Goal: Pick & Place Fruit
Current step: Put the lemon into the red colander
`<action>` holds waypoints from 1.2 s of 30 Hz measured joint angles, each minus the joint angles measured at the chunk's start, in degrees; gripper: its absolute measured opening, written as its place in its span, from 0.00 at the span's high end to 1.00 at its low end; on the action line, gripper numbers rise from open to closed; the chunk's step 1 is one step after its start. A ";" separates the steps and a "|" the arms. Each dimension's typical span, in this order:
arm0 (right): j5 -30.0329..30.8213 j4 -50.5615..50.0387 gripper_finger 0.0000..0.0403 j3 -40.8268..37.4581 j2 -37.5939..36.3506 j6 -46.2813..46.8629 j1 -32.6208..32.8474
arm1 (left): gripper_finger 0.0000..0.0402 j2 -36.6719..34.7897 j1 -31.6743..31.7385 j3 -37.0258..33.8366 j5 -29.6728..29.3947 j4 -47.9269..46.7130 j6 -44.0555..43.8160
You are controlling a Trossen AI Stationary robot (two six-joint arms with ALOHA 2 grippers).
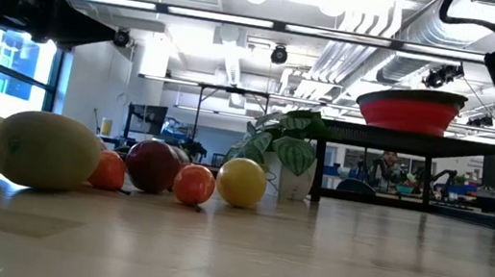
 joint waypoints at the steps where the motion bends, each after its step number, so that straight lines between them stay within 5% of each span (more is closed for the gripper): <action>1: 0.49 0.51 0.25 -0.39 0.00 2.87 0.00 | 0.92 0.00 0.00 0.00 0.00 0.00 -0.01; 8: 2.55 1.32 0.25 -1.08 0.00 26.59 -1.21 | 0.92 -0.02 0.00 0.00 -0.02 0.00 -0.01; 16: 15.97 0.54 0.25 -1.08 0.00 43.99 -3.43 | 0.92 0.00 0.00 0.00 -0.22 0.00 -0.01; 36: 26.15 5.49 0.25 -1.87 18.37 47.63 -14.57 | 0.92 0.00 0.00 0.02 -0.16 -0.02 0.01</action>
